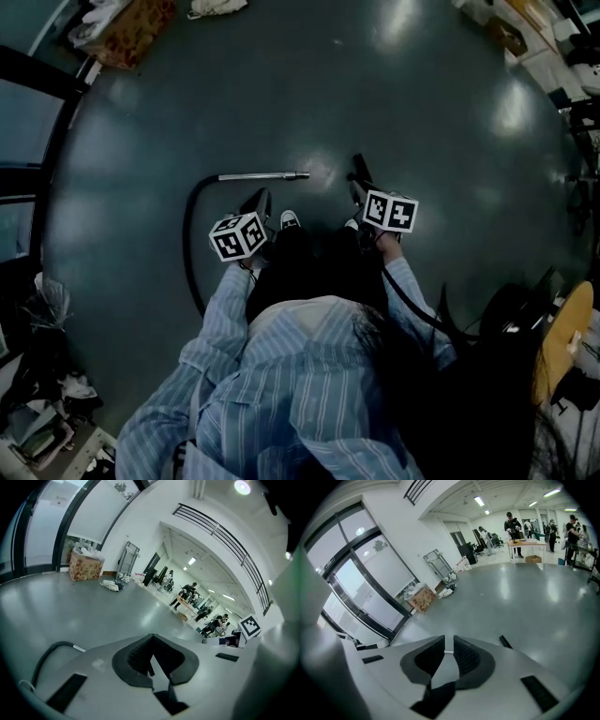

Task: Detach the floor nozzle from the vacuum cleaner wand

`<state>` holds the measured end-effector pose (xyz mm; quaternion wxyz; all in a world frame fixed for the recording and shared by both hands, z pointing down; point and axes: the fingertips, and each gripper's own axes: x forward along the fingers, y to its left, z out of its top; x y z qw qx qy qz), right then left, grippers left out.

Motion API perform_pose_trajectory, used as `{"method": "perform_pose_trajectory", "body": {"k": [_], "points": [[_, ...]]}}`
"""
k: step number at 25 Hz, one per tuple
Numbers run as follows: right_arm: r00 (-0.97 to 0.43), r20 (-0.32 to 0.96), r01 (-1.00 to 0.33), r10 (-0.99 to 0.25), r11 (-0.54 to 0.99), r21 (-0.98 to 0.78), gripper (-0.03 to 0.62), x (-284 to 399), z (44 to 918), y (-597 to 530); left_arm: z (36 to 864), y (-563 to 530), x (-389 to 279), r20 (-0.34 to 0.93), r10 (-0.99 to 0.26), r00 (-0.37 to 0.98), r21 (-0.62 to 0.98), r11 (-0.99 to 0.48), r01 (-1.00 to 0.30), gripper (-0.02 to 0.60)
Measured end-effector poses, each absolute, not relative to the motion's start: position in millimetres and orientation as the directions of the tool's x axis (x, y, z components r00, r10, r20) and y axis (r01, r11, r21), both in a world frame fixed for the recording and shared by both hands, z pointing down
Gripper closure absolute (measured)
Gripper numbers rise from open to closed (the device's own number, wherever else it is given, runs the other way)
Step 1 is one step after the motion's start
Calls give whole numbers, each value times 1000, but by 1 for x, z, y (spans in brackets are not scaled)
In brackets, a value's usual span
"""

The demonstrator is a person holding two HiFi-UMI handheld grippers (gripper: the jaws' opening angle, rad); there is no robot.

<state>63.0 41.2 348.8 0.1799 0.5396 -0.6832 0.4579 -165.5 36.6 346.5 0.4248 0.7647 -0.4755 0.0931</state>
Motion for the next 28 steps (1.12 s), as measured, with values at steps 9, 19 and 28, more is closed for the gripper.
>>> {"method": "perform_pose_trajectory", "body": {"k": [9, 19, 28], "points": [[-430, 741, -898, -516, 157, -412, 533, 98, 327, 76, 301, 92, -88, 526, -679, 512, 514, -225, -827, 575], [-461, 768, -887, -445, 257, -384, 533, 236, 323, 179, 279, 178, 63, 491, -738, 464, 589, -111, -801, 575], [-538, 755, -843, -374, 235, -484, 533, 236, 356, 253, 291, 270, 49, 581, -726, 368, 539, 4, -843, 575]]}}
